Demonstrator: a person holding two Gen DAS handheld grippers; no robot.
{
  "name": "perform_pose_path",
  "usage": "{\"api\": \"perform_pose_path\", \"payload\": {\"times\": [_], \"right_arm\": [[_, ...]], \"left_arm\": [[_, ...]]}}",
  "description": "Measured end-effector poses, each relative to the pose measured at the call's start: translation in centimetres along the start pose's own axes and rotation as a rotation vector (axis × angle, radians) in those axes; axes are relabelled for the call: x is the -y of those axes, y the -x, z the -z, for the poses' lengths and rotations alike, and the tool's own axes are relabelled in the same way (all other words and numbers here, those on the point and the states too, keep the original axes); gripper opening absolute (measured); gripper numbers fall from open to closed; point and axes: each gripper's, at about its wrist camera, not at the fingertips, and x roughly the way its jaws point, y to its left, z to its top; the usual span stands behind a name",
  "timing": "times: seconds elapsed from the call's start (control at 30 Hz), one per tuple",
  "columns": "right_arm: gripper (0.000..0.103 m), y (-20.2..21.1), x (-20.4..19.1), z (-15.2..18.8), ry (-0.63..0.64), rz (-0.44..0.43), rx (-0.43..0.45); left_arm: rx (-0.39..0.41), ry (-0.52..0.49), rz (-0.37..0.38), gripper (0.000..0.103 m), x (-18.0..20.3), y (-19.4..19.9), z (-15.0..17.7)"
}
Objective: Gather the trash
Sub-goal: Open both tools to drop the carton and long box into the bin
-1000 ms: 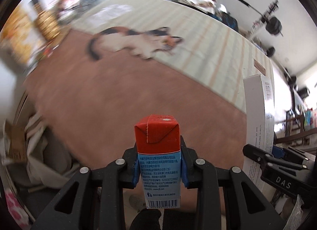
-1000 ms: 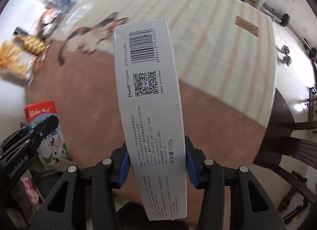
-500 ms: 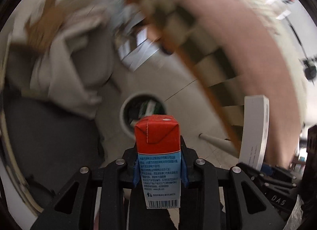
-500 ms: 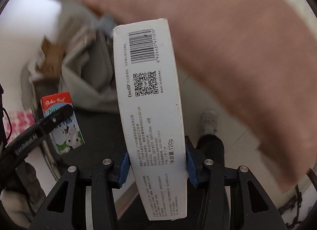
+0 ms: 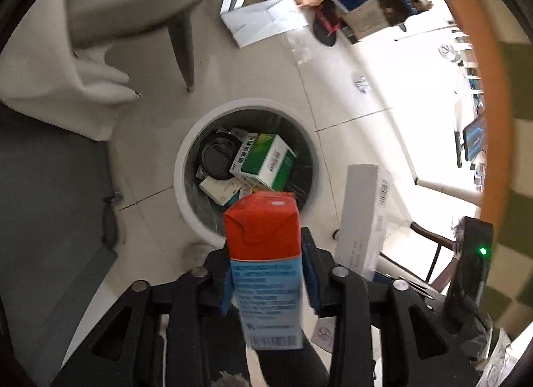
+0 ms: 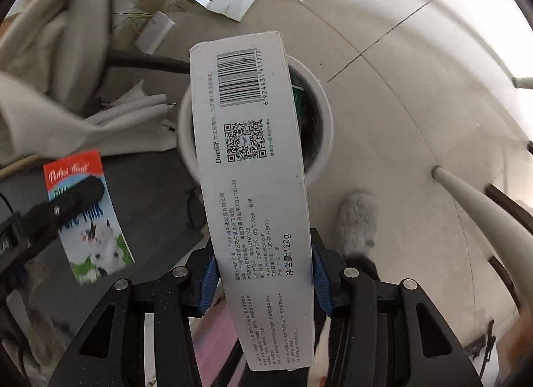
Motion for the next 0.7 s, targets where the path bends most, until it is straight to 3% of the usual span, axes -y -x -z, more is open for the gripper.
{"api": "perform_pose_path", "payload": {"times": [0.03,0.07,0.13,0.17,0.2,0.23,0.27,0.33,0.5,0.7], "right_arm": [[0.050,-0.9,0.3,-0.6,-0.002,-0.002,-0.003],[0.051,-2.1,0.5,-1.4,0.003,-0.012,-0.013],[0.051,-4.4,0.2,-2.7,0.029,-0.037,-0.032],[0.052,-4.7,0.4,-3.5,0.038,-0.047,-0.031],[0.052,-5.5,0.0,-4.0,0.057,-0.054,-0.034],[0.063,-6.1,-0.5,-4.4,0.071,-0.051,-0.032],[0.082,-6.4,-1.0,-4.5,0.087,-0.053,-0.022],[0.094,-6.4,-1.7,-4.2,0.110,-0.034,-0.008],[0.099,-4.1,-2.8,-3.5,0.163,0.116,0.077],[0.099,0.4,-3.3,-1.9,0.230,0.264,0.162]], "left_arm": [[0.002,0.013,-0.001,0.071,-0.7,-1.3,-0.5],[0.010,0.023,0.001,0.083,-0.9,-1.8,-0.7],[-0.001,0.038,-0.007,0.089,-1.8,-3.0,-1.0],[-0.003,0.045,-0.013,0.098,-2.2,-3.3,-0.9],[0.002,0.056,-0.023,0.100,-2.7,-3.6,-1.0],[0.011,0.063,-0.037,0.101,-3.0,-3.5,-0.9],[0.024,0.068,-0.059,0.101,-3.5,-3.3,-0.7],[0.058,0.078,-0.095,0.101,-4.2,-2.4,-0.4],[0.141,0.092,-0.242,0.101,-5.4,0.7,1.6],[0.170,0.100,-0.297,0.101,-5.0,3.6,4.6]]}}
